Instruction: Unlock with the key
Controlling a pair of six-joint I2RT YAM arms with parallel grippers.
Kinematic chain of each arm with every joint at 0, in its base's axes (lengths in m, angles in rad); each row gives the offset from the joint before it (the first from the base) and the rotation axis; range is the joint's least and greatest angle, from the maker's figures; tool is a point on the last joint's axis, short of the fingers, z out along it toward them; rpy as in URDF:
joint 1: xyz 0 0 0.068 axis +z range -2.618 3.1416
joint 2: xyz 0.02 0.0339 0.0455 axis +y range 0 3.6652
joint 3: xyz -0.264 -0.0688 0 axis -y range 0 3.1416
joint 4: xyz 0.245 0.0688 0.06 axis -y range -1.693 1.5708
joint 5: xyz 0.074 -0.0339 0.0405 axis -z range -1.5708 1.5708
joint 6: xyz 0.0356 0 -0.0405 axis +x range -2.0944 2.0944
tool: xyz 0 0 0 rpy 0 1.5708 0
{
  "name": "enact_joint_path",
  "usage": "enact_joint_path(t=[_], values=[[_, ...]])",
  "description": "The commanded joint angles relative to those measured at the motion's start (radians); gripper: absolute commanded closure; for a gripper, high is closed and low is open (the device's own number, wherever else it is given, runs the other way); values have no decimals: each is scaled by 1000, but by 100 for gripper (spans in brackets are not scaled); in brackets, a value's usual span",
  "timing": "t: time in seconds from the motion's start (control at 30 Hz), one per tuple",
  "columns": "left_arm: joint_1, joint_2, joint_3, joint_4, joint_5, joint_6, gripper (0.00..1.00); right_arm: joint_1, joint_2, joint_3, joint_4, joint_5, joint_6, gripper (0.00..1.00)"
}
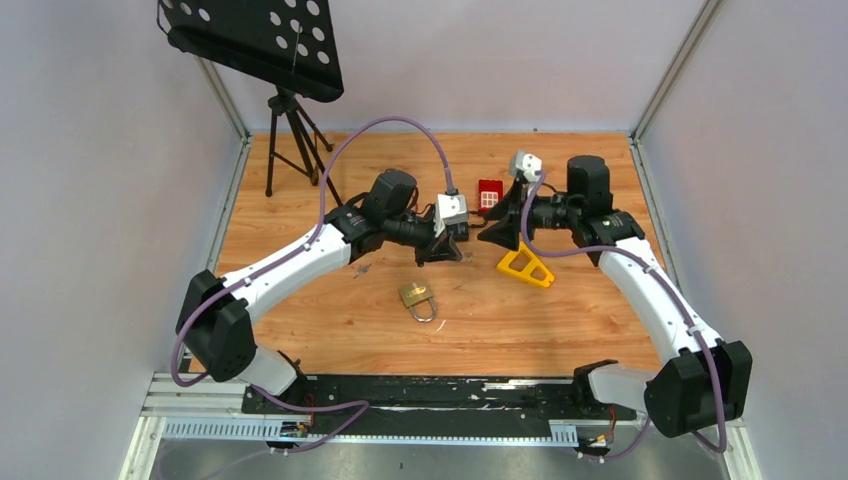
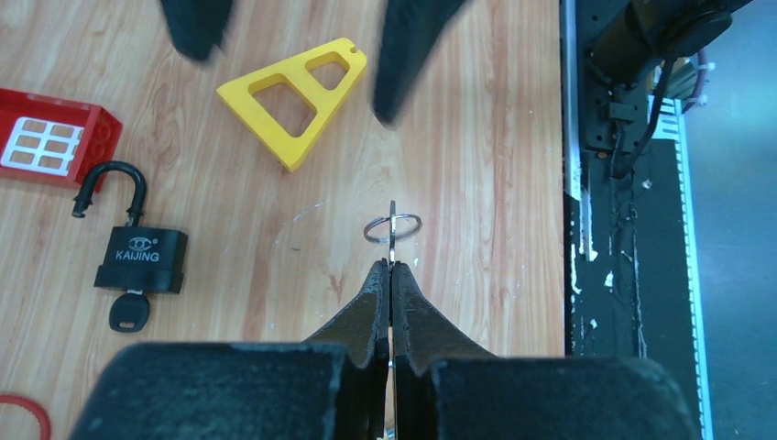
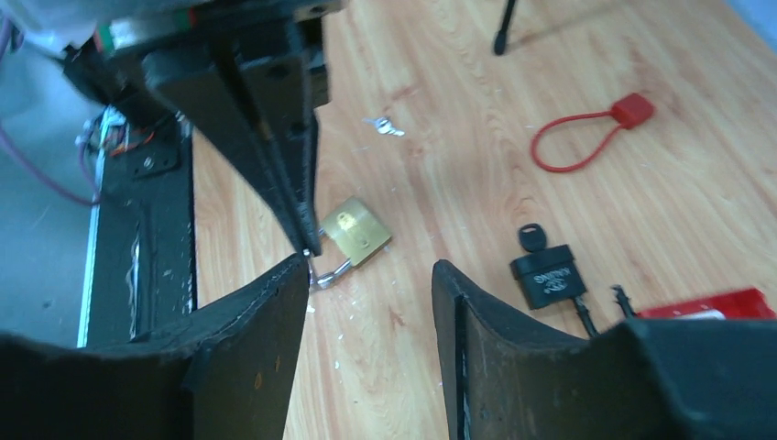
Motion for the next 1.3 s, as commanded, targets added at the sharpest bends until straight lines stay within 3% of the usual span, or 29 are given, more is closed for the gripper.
enact_joint_path(t=[0.0,0.33,0.83,1.07,1.27], values=[[3,2,56,-8,62,-24,100,80,-11,-11,-125,-56,-207,48],[3,7,49,-6,70,-29,100,188,22,-10,-204,29,-299,56],[3,2,37,3,63,-24,100,197,42,-10,-216,48,-311,82],[4,3,35,4,61,-27,100,197,38,-14,-213,53,-308,100],[5,-2,31,8,54,-28,100,197,25,-26,-207,73,-312,100]])
